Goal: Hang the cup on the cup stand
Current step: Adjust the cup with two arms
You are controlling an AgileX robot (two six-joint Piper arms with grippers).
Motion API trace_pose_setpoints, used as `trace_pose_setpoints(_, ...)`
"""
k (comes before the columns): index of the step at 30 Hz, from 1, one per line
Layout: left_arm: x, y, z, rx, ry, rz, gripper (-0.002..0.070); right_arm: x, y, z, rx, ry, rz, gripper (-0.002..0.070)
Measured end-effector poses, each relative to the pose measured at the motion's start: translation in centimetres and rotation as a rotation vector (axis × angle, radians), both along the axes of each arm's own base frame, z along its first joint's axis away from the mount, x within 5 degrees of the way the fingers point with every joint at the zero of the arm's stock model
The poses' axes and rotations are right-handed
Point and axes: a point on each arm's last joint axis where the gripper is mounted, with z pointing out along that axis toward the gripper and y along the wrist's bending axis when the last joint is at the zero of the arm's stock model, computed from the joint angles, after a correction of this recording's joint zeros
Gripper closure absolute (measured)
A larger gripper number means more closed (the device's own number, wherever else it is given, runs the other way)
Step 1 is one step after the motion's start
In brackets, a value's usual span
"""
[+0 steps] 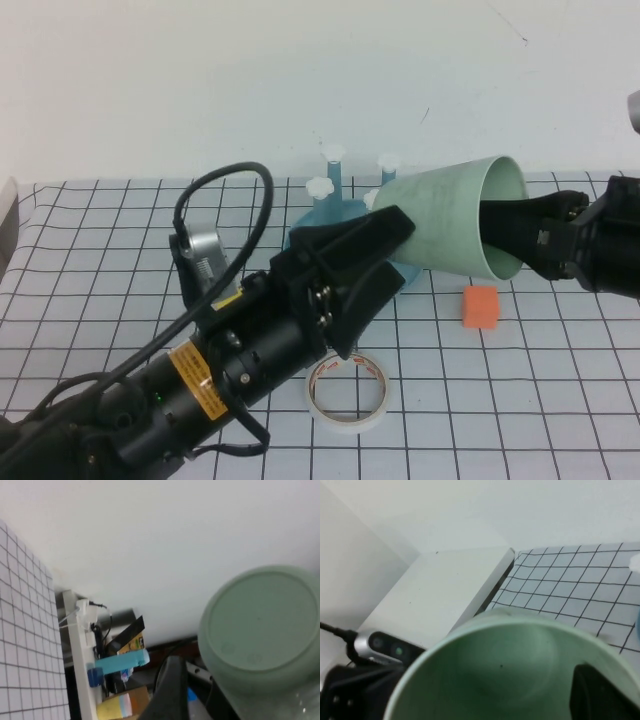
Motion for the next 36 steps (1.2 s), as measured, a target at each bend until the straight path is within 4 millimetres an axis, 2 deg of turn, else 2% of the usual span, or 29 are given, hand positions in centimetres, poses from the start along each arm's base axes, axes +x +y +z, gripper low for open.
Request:
trace_pose_setpoints(7,0.7,0.5,0.2,-0.057,0.040,0.072,0.0015,-0.1,0.1,0.0,0.013,0.012,0.005,0.0651)
trace_pose_setpoints(14,1.3,-0.7,2.4,-0.101,-0.007,0.046,0.0014,0.1,0.1,0.6,0.021,0.001,0.002,0.0651)
trace_pose_setpoints(28,1.6,-1.3,4.0,-0.216,0.033,0.004,0.0013,2.0,0.2,4.5,-0.005,-0.169,-0.054,0.0652)
trace_pose_setpoints(36,2.0,-1.2,3.8,-0.241,0.096,0.026,0.0013,3.4,2.5,2.6,-0.054,-0.166,0.035,0.0652)
